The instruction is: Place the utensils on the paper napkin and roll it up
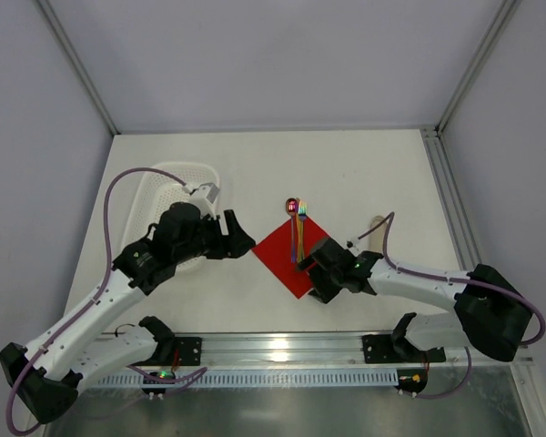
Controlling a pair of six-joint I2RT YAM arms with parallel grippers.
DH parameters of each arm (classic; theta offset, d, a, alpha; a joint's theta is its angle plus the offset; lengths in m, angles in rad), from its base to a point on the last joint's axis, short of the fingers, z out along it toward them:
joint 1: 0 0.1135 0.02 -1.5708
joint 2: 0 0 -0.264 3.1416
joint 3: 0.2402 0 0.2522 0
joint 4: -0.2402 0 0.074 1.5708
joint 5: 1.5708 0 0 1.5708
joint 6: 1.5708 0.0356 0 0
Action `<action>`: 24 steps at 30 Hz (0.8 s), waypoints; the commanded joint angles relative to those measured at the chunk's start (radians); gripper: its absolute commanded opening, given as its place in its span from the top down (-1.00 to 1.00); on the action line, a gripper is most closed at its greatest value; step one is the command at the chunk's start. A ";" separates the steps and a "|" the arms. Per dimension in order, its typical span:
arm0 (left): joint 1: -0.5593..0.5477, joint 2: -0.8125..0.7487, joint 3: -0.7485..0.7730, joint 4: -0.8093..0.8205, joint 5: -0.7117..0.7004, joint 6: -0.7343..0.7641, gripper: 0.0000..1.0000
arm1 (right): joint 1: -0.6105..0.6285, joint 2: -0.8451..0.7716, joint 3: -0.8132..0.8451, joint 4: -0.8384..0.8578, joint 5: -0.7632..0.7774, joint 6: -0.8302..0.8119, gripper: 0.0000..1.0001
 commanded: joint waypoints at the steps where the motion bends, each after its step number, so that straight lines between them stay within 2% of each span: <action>1: -0.001 -0.007 -0.006 -0.002 -0.010 0.021 -0.49 | 0.035 0.047 0.033 0.041 0.071 0.091 -0.55; 7: -0.001 -0.003 -0.003 -0.010 -0.010 0.033 -0.49 | 0.084 0.068 0.023 0.025 0.134 0.157 -0.55; 24: -0.001 -0.043 -0.079 -0.014 0.006 0.018 -0.47 | 0.085 0.142 0.103 0.073 0.287 0.134 -0.55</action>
